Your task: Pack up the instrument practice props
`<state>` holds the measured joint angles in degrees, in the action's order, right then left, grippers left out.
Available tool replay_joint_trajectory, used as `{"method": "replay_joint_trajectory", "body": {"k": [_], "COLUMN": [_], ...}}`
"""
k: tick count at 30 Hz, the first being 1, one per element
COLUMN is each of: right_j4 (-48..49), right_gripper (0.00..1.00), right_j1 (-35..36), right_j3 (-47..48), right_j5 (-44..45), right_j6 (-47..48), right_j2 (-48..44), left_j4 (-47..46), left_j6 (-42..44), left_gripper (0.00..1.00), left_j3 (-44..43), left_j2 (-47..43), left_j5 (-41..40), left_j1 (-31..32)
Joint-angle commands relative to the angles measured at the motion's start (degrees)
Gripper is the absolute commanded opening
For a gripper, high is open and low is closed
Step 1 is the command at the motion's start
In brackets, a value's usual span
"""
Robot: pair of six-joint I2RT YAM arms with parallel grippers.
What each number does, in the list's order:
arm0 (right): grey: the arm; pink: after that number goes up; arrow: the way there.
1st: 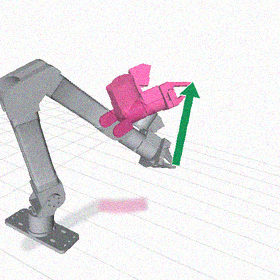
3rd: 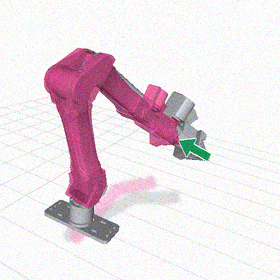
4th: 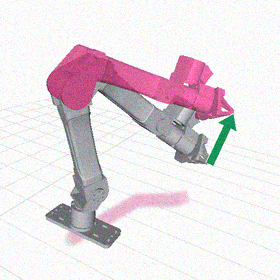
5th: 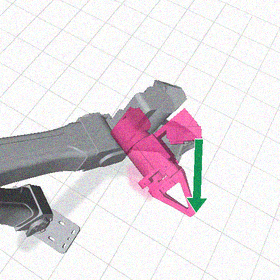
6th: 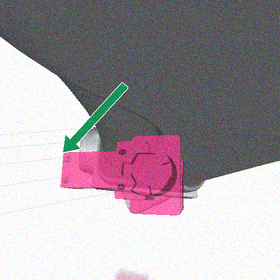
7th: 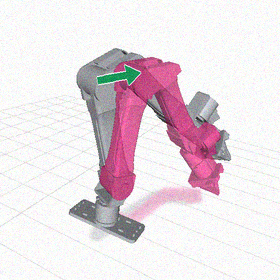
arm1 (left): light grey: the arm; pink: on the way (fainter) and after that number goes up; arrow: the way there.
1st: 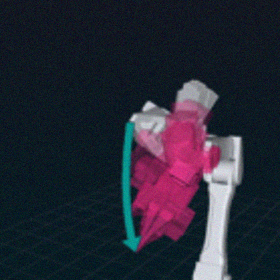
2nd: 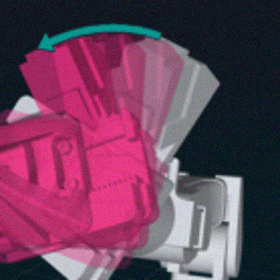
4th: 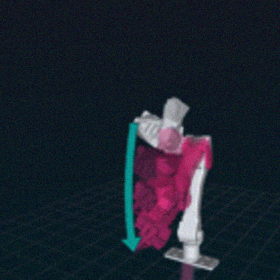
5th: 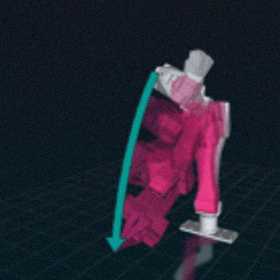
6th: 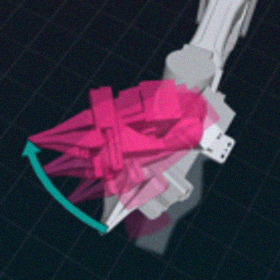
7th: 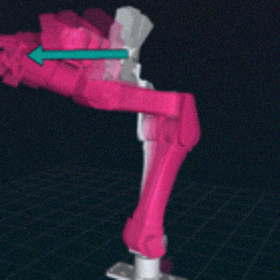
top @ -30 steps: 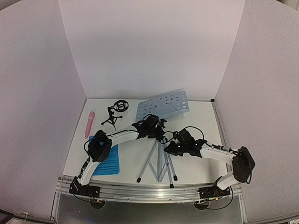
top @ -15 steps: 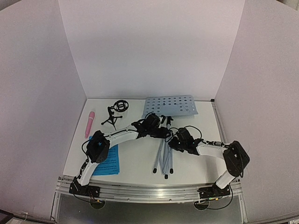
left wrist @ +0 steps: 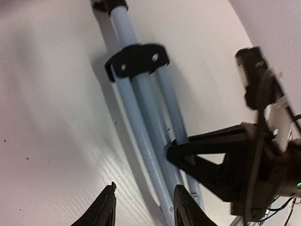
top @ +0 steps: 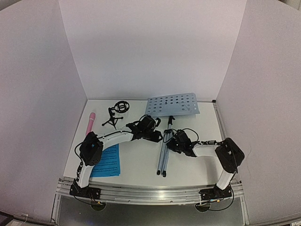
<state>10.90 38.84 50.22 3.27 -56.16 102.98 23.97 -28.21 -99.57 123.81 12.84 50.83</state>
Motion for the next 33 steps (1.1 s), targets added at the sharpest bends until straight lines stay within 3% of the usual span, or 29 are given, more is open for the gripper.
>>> {"method": "replay_joint_trajectory", "body": {"k": [1, 8, 17, 28, 33], "right_j4": [0.82, 1.11, 1.01, -0.2, -3.66], "right_gripper": [0.0, 0.0, 0.0, 0.0, 0.06], "right_j1": [-2.74, -6.81, -10.38, -10.88, -10.76], "right_j3": [-0.99, -3.71, -6.95, -9.5, -5.85], "right_j5": [3.66, -2.41, -10.68, -14.74, -14.69], "right_j6": [-1.43, 3.35, 7.08, 5.6, 5.99], "right_j2": [4.9, 4.31, 0.7, -0.93, 0.31], "left_j4": [-2.91, -4.97, -9.57, -9.44, -11.4], "left_j6": [2.55, 9.17, 16.17, 16.35, 16.88], "left_gripper": [0.42, 0.47, 0.58, 0.63, 0.66], "left_j3": [3.45, 6.99, 24.11, 36.34, 40.3], "left_j2": [-3.35, -8.37, -23.14, -37.41, -42.34], "left_j5": [-1.56, -1.61, 2.99, -2.03, -3.74], "left_j1": [0.22, 0.15, -1.62, -6.16, -6.77]}}
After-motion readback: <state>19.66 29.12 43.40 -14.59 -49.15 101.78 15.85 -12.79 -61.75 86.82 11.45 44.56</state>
